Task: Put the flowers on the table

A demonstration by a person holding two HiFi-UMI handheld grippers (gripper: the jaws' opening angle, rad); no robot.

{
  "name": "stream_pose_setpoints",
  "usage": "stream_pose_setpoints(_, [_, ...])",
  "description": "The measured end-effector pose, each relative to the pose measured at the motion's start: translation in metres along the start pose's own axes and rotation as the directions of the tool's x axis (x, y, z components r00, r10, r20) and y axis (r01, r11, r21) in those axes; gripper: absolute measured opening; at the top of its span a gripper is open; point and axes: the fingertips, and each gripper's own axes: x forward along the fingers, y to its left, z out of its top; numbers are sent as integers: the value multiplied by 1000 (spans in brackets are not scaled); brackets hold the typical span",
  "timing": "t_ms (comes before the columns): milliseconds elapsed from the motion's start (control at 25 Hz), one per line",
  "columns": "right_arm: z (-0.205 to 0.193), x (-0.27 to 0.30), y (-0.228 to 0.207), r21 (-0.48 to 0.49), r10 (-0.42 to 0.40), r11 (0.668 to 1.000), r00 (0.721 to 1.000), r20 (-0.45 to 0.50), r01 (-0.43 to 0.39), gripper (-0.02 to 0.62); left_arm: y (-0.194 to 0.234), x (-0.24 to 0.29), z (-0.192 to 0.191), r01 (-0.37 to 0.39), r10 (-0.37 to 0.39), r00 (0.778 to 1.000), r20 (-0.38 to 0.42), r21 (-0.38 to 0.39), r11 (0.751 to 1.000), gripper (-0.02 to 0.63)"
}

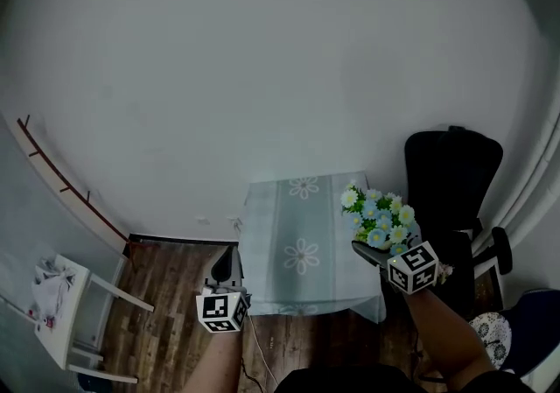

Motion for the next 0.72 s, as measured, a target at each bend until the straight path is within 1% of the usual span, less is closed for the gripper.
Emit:
stream_pose_setpoints(200, [4,11,1,-27,38,999,999,8,-38,543,-5,0,1,-44,44,999,-20,0,999,3])
stream_pose_setpoints(360, [-1,21,-3,-10,45,999,999,1,-45,543,-5,1,-5,-58,58,998,-36,-2,998,3])
stream_pose_setpoints(560, [2,42,-3,-21,28,999,1000,-8,-28,543,22,9,-7,-86,85,996,-35,-16,996,3])
stream_pose_setpoints(720, [3,63,-2,-15,3,1000,1000,-13,-3,543,38,28,-21,-49,49,998,-41,-4,999,3])
